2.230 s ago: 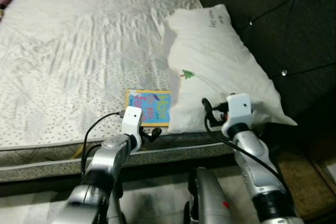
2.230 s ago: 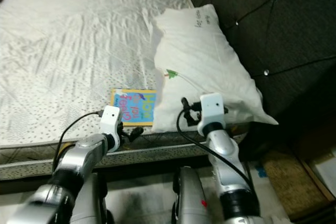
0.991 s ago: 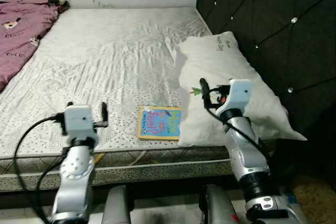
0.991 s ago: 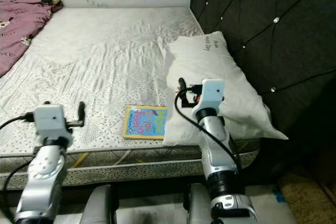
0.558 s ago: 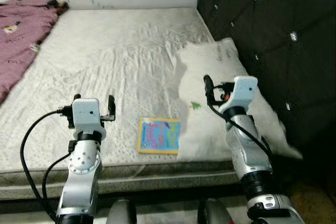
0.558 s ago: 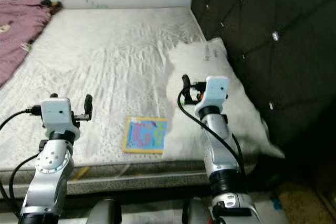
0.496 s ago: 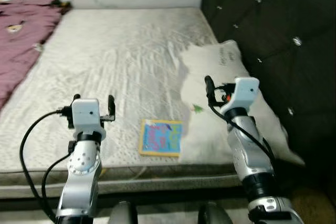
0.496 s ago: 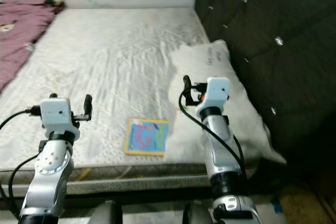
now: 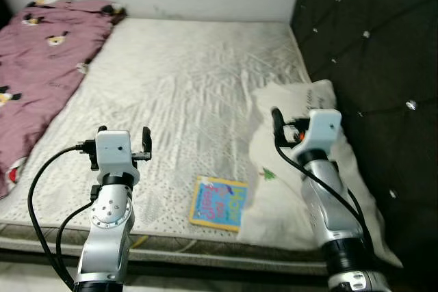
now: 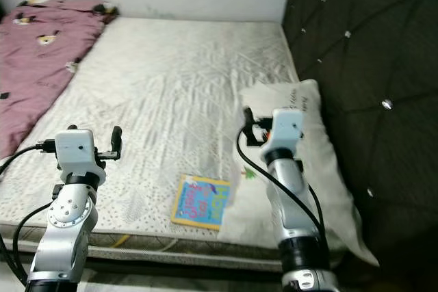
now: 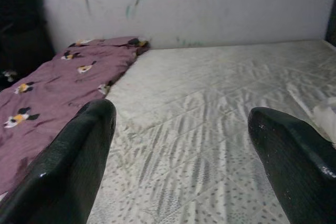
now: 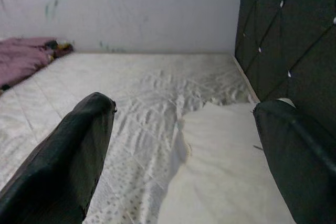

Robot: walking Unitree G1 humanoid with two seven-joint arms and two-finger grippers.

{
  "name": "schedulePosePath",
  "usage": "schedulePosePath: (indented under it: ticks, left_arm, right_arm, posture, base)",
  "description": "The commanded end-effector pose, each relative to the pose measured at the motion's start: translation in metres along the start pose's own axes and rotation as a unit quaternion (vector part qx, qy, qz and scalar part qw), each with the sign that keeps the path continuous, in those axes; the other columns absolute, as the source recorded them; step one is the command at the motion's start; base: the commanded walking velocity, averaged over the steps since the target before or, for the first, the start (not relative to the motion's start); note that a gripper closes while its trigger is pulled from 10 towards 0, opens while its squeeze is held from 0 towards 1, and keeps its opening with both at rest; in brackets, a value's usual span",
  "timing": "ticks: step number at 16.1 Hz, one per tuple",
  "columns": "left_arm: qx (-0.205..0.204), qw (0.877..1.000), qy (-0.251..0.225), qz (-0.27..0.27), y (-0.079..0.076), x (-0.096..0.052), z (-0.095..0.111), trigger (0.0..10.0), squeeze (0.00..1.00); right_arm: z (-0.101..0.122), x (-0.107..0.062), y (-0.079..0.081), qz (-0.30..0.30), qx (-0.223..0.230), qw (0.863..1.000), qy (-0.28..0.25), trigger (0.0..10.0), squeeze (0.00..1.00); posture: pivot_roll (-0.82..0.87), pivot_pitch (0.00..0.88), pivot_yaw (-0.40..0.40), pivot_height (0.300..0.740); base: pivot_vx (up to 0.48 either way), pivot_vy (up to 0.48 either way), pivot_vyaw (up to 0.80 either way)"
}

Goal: Clean up the room

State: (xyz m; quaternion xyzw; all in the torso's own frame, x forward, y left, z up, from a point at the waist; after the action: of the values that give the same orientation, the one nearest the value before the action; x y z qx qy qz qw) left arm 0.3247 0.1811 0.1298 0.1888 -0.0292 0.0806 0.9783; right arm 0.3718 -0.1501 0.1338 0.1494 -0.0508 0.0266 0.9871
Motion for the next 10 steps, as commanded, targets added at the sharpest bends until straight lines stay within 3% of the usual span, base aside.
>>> schedulePosePath:
  ticks: [1,5,10]
  left_arm:
    - [0.007,1.000,0.015,-0.003,0.001,-0.002,-0.009,10.0,0.00]
    - [0.024,1.000,0.010,-0.001,0.000,0.001,-0.007,10.0,0.00]
    - [0.000,0.999,0.035,0.001,-0.002,0.001,-0.018,10.0,0.00]
  right_arm:
    - [0.000,-0.003,0.001,-0.004,0.002,1.000,0.003,10.0,0.00]
    - [-0.002,-0.002,0.009,0.006,0.007,1.000,0.007,10.0,0.00]
    - [-0.017,0.000,0.014,0.000,-0.023,0.999,0.044,10.0,0.00]
  posture:
    - [0.03,0.000,0.016,0.740]
    - [0.03,0.000,0.017,0.740]
    - [0.03,0.000,0.010,0.740]
  base:
    - [0.000,0.000,0.00]
    - [0.000,0.000,0.00]
    - [0.000,0.000,0.00]
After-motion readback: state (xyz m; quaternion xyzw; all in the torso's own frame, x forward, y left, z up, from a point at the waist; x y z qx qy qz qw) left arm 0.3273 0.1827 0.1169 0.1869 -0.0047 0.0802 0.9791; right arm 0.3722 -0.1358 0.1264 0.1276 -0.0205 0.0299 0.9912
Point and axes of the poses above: a point about 5 cm out from each wrist's last joint towards the gripper, its own x axis pointing out of the wrist towards the gripper, its own z axis along the axis of the wrist's last joint, y = z × x, the point moved 4 cm from there along x, pointing out of the wrist towards the gripper, and after that the axes turned 15 degrees about x, right-handed, at the moved point
